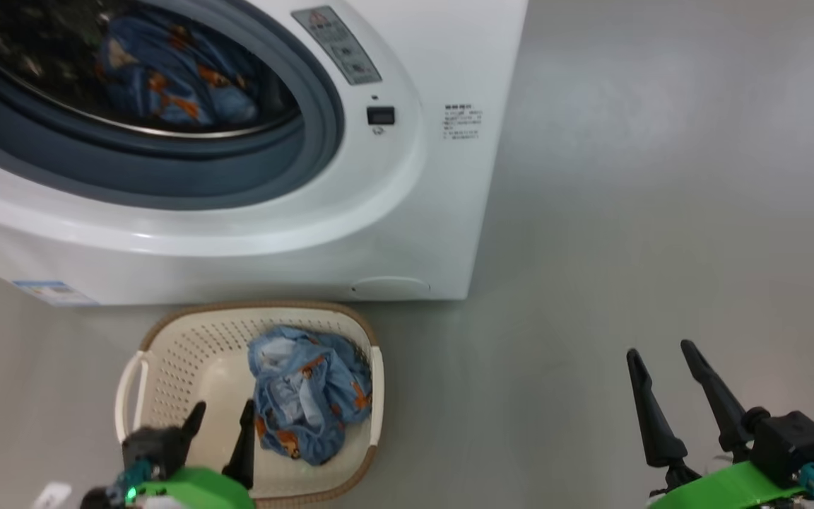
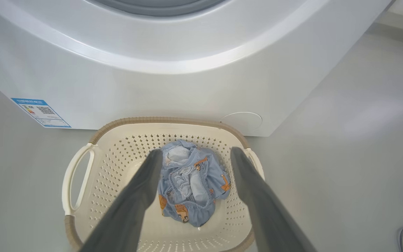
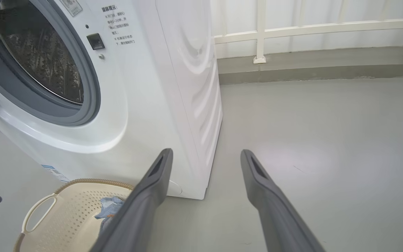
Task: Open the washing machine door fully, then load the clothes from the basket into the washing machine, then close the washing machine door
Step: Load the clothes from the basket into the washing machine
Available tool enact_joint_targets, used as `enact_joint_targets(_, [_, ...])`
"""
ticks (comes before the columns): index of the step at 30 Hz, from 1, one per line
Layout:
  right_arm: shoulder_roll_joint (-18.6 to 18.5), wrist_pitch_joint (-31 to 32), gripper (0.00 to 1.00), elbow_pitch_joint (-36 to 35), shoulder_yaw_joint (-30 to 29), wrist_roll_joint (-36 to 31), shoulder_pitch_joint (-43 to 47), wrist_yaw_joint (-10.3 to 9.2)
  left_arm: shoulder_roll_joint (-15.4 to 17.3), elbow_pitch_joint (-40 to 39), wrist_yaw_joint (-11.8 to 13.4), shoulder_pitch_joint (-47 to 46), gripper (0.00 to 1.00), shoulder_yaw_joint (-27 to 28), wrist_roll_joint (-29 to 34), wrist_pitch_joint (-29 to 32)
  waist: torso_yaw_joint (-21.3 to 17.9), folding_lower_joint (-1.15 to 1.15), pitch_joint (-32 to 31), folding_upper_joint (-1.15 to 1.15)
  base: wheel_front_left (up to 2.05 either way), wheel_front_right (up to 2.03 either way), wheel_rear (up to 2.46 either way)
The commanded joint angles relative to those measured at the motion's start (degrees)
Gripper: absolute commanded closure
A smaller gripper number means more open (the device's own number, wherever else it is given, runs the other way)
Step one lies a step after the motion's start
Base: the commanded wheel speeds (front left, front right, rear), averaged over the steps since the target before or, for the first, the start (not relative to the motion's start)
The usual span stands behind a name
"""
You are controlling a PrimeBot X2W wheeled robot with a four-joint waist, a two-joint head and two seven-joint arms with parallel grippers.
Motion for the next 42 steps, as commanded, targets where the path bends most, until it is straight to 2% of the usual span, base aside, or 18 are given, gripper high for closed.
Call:
enact_joint_targets(1, [-0.5, 0.1, 0.0, -1.8, 1.3, -0.4, -1.7, 0.09, 0.9, 0.3, -0.2, -2.7, 0.0, 1.9, 0.3, -0.4, -2.2, 0.0, 5.1, 0.0, 0.0, 0.0, 0.0])
enact_joint_targets(14, [-0.5, -1.1, 0.0, -3.3, 1.9, -0.9, -5.2, 0.09, 4.3, 22.4, -0.6, -22.9, 0.0, -1.7, 0.9, -0.4, -8.3, 0.0, 18.5, 0.0, 0.0, 0.0, 0.0])
enact_joint_targets(22, [-0.5, -2.5, 0.0, -2.5, 2.2, -0.5, -7.1, 0.09, 6.8, 34.0, -0.6, -32.4, 0.0, -4.3, 0.1, 0.7, -10.9, 0.0, 23.3, 0.0, 0.0, 0.0, 0.0])
enact_joint_targets(30, [-0.5, -3.2, 0.0, -3.3, 2.3, -0.6, -7.8, 0.09, 9.1, 38.7, -0.7, -38.4, 0.0, -6.0, -1.1, 2.7, -12.2, 0.0, 27.5, 0.0, 0.0, 0.0, 0.0])
enact_joint_targets(42, [-0.5, -3.4, 0.0, -5.3, 2.0, -1.1, -7.5, 0.09, 11.1, 40.1, 0.6, -42.3, 0.0, -6.8, -1.2, 5.9, -13.7, 0.0, 32.1, 0.0, 0.0, 0.0, 0.0])
